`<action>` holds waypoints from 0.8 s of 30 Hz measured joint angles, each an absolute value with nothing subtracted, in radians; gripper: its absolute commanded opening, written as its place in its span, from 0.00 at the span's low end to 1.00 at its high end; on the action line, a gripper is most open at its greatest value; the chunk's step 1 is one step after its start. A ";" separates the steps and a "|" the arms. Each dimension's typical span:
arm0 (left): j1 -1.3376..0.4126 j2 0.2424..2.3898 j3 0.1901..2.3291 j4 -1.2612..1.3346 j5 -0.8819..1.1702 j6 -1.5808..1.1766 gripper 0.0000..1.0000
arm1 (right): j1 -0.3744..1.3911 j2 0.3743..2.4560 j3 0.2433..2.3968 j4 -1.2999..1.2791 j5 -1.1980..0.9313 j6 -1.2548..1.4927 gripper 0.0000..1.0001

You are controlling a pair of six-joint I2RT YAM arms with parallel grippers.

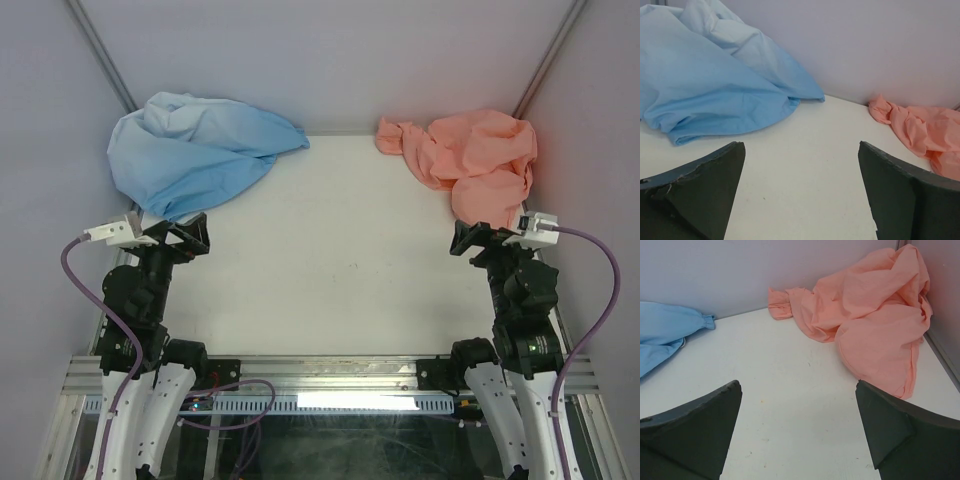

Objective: Zip up the jacket

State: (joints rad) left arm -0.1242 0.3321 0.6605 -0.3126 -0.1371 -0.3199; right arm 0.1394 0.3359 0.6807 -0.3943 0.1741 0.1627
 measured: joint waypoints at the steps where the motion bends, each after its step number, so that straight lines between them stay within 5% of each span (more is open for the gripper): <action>1: -0.122 0.332 0.660 -0.312 -0.135 -0.320 0.99 | 0.139 0.336 0.681 -0.393 0.174 0.163 1.00; 15: -0.122 0.331 0.656 -0.305 -0.122 -0.318 0.99 | 0.138 0.468 0.705 -0.369 0.171 0.185 0.99; 24: -0.122 0.310 0.654 -0.301 -0.115 -0.318 0.99 | 0.124 0.964 0.796 -0.218 0.302 0.239 1.00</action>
State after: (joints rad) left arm -0.1223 0.3096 0.6537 -0.3012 -0.1154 -0.3176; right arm 0.1238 0.9642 0.7959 -0.2180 0.3019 0.2394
